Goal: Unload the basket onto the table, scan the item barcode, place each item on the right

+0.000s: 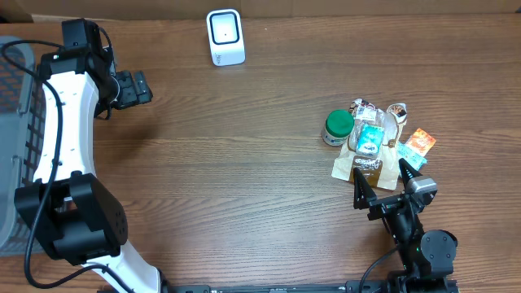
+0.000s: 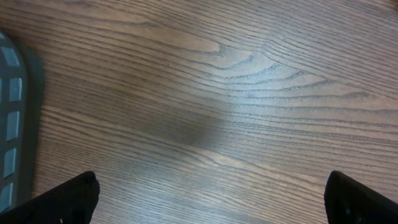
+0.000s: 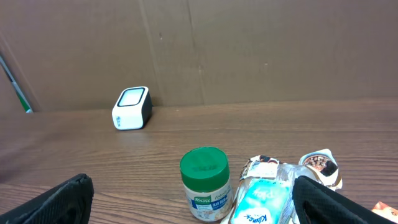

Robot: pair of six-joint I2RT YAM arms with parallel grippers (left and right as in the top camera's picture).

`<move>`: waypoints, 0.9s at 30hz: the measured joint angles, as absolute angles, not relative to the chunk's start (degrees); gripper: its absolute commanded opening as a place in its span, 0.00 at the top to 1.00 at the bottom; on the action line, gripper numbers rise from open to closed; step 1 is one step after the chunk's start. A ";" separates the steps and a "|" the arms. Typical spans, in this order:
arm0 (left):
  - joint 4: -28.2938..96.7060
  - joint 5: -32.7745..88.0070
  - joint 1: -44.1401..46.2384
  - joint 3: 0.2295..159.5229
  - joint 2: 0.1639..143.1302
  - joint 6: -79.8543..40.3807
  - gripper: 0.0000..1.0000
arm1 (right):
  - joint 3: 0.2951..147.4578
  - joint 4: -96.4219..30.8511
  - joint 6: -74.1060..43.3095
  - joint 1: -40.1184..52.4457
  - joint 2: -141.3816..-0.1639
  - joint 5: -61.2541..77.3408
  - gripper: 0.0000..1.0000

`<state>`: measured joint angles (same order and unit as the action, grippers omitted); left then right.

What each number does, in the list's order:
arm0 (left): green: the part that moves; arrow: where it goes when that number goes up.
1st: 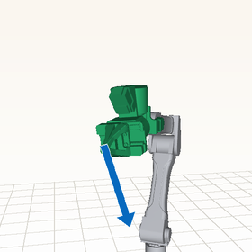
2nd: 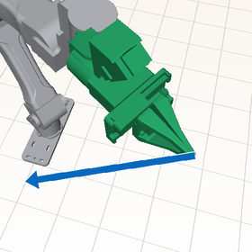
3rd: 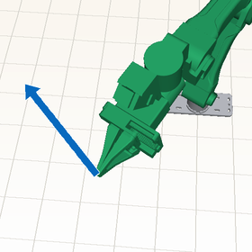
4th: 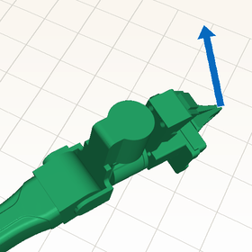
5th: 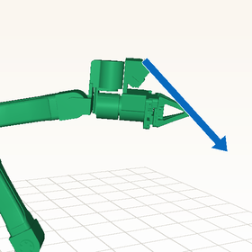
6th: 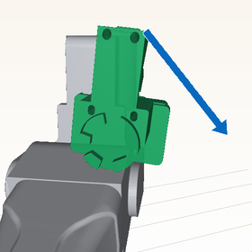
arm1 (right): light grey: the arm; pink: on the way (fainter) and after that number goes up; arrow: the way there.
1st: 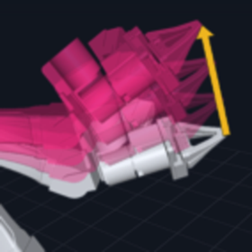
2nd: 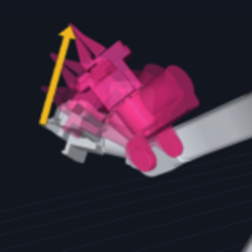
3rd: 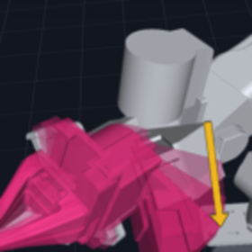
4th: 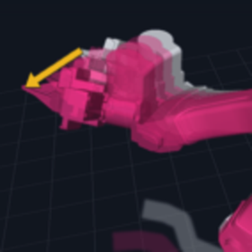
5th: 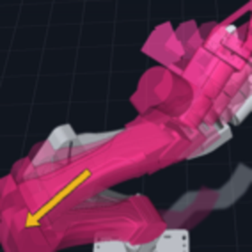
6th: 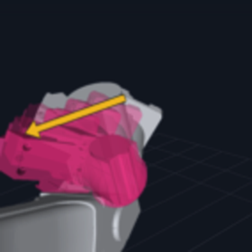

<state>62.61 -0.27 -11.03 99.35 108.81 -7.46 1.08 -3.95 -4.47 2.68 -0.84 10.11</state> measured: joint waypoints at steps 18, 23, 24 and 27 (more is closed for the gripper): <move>62.61 -0.30 0.25 98.91 79.40 -7.25 0.00 | 1.06 -3.97 -4.49 2.68 -0.84 10.13 0.00; 62.65 -2.46 1.89 98.89 75.77 -5.48 0.01 | 1.06 -3.99 -4.49 2.66 -0.84 10.11 0.00; 62.61 -2.92 1.89 98.67 74.74 -5.32 0.01 | 1.06 -3.95 -4.47 2.68 -0.84 10.11 0.00; 62.48 -3.73 1.89 95.44 70.22 -5.28 0.00 | 1.06 -3.95 -4.47 2.68 -0.84 10.11 0.00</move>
<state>62.48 -3.73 1.89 95.44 70.22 -5.28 1.06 -3.95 -4.47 2.68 -0.84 10.11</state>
